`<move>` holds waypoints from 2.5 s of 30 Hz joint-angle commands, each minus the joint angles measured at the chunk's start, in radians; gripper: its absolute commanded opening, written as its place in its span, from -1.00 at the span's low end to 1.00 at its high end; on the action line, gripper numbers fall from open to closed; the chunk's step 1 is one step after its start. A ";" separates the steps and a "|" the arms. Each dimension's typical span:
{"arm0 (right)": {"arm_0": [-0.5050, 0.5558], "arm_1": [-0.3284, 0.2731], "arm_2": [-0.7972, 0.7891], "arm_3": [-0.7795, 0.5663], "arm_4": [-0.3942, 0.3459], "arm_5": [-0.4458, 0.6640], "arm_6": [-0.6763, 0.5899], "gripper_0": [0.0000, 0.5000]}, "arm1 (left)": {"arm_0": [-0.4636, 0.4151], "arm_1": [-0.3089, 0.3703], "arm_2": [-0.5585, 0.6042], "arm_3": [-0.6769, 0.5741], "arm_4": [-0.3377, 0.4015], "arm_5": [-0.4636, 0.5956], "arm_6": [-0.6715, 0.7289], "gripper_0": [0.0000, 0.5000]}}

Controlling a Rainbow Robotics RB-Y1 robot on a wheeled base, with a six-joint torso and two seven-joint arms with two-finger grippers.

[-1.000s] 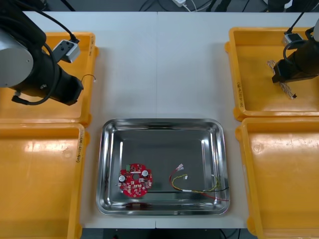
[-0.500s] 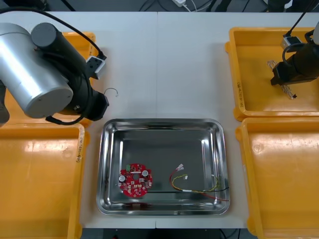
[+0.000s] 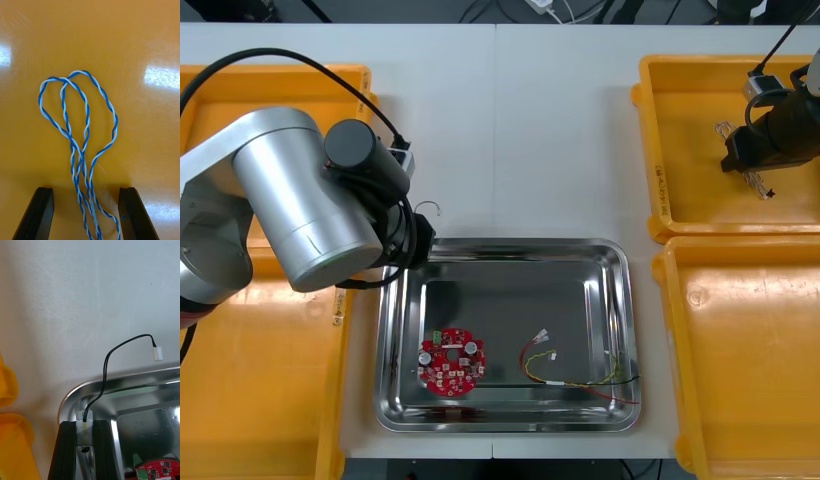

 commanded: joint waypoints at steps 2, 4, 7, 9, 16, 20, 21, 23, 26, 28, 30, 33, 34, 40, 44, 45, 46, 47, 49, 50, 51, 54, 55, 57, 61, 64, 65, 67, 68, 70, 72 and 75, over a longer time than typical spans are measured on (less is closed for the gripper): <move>0.021 0.016 0.004 -0.011 -0.012 -0.017 0.010 1.00 | -0.046 -0.033 -0.067 -0.041 -0.039 -0.007 0.084 -1.00; 0.021 0.014 0.004 -0.011 -0.013 -0.017 0.013 1.00 | -0.044 -0.038 -0.077 -0.041 -0.041 -0.009 0.096 -1.00; 0.026 0.014 0.004 -0.012 -0.015 -0.018 0.015 1.00 | -0.036 -0.042 -0.081 -0.041 -0.041 -0.013 0.107 -1.00; 0.034 0.014 0.004 -0.012 -0.028 -0.023 0.018 0.37 | -0.027 -0.045 -0.090 -0.040 -0.044 -0.027 0.133 -1.00; 0.037 0.014 0.004 -0.012 -0.036 -0.028 0.019 -1.00 | -0.013 -0.048 -0.131 -0.041 -0.068 -0.056 0.178 -0.99; 0.037 0.014 0.001 -0.012 -0.036 -0.028 0.022 -1.00 | -0.003 -0.048 -0.148 -0.040 -0.081 -0.069 0.190 -0.99; 0.037 0.014 0.001 -0.012 -0.036 -0.028 0.024 -1.00 | -0.001 -0.048 -0.150 -0.041 -0.084 -0.070 0.190 -0.99; 0.035 0.014 -0.009 -0.020 -0.038 -0.026 0.027 -1.00 | 0.002 -0.048 -0.160 -0.041 -0.090 -0.070 0.195 -0.99; 0.035 0.008 -0.037 -0.050 -0.030 -0.017 0.027 -1.00 | 0.008 -0.048 -0.171 -0.040 -0.096 -0.075 0.207 -1.00; 0.035 0.004 -0.048 -0.078 -0.025 0.000 0.028 -1.00 | 0.016 -0.048 -0.173 -0.040 -0.098 -0.079 0.213 -0.99; 0.035 -0.001 -0.052 -0.104 -0.024 0.024 0.025 -1.00 | 0.023 -0.048 -0.174 -0.040 -0.102 -0.082 0.218 -0.99; 0.035 -0.006 -0.069 -0.143 -0.018 0.067 0.022 -1.00 | 0.031 -0.047 -0.177 -0.038 -0.105 -0.085 0.219 -0.99; 0.035 -0.006 -0.077 -0.158 -0.016 0.086 0.022 -1.00 | 0.034 -0.047 -0.179 -0.038 -0.107 -0.089 0.222 -0.99; 0.035 -0.006 -0.108 -0.218 -0.013 0.178 0.021 -1.00 | 0.045 -0.045 -0.197 -0.031 -0.127 -0.108 0.230 -1.00; 0.035 -0.006 -0.124 -0.278 -0.015 0.268 0.015 -1.00 | 0.059 -0.045 -0.205 -0.017 -0.137 -0.135 0.237 -0.99; 0.035 -0.006 -0.129 -0.294 -0.018 0.293 0.013 -1.00 | 0.063 -0.047 -0.205 -0.014 -0.140 -0.141 0.237 -1.00; 0.035 -0.006 -0.132 -0.302 -0.019 0.302 0.012 -1.00 | 0.065 -0.045 -0.206 -0.012 -0.142 -0.142 0.237 -0.99; 0.035 -0.006 -0.137 -0.331 -0.022 0.339 0.007 -1.00 | 0.065 -0.047 -0.209 -0.009 -0.144 -0.142 0.239 -0.99; 0.035 -0.006 -0.141 -0.362 -0.024 0.380 0.004 -1.00 | 0.065 -0.045 -0.214 -0.006 -0.144 -0.145 0.241 -0.98; 0.035 -0.006 -0.146 -0.385 -0.024 0.410 -0.002 -1.00 | 0.065 -0.045 -0.216 -0.003 -0.145 -0.148 0.241 -1.00; 0.035 -0.006 -0.147 -0.397 -0.024 0.425 -0.004 -1.00 | 0.065 -0.045 -0.217 -0.002 -0.144 -0.150 0.242 -0.99; 0.035 -0.006 -0.157 -0.451 -0.024 0.494 -0.013 -1.00 | 0.065 -0.045 -0.220 0.008 -0.147 -0.158 0.244 -0.99; 0.035 -0.006 -0.160 -0.472 -0.024 0.522 -0.018 -1.00 | 0.065 -0.045 -0.223 0.011 -0.147 -0.159 0.244 -0.99; 0.035 -0.006 -0.163 -0.512 -0.022 0.569 -0.028 -1.00 | 0.065 -0.045 -0.225 0.015 -0.147 -0.168 0.245 -0.98; 0.035 -0.006 -0.164 -0.575 -0.022 0.596 -0.044 -1.00 | 0.065 -0.045 -0.226 0.021 -0.150 -0.182 0.248 -0.56; 0.037 -0.006 -0.164 -0.629 -0.035 0.596 -0.059 -1.00 | 0.065 -0.045 -0.232 0.021 -0.157 -0.190 0.256 0.54; 0.037 -0.006 -0.164 -0.635 -0.038 0.596 -0.061 -1.00 | 0.065 -0.045 -0.234 0.023 -0.157 -0.193 0.256 0.66; 0.037 -0.006 -0.164 -0.656 -0.053 0.596 -0.070 -1.00 | 0.065 -0.044 -0.232 0.021 -0.159 -0.201 0.261 1.00; 0.037 -0.006 -0.164 -0.661 -0.055 0.596 -0.073 -1.00 | 0.066 -0.044 -0.234 0.021 -0.159 -0.202 0.262 1.00; 0.037 -0.006 -0.164 -0.679 -0.065 0.596 -0.077 -1.00 | 0.065 -0.044 -0.232 0.021 -0.159 -0.210 0.268 1.00; 0.037 -0.003 -0.160 -0.692 -0.090 0.596 -0.084 -1.00 | 0.065 -0.044 -0.232 0.021 -0.159 -0.214 0.270 1.00; 0.037 -0.003 -0.138 -0.707 -0.134 0.596 -0.088 -1.00 | 0.065 -0.042 -0.234 0.021 -0.160 -0.219 0.276 1.00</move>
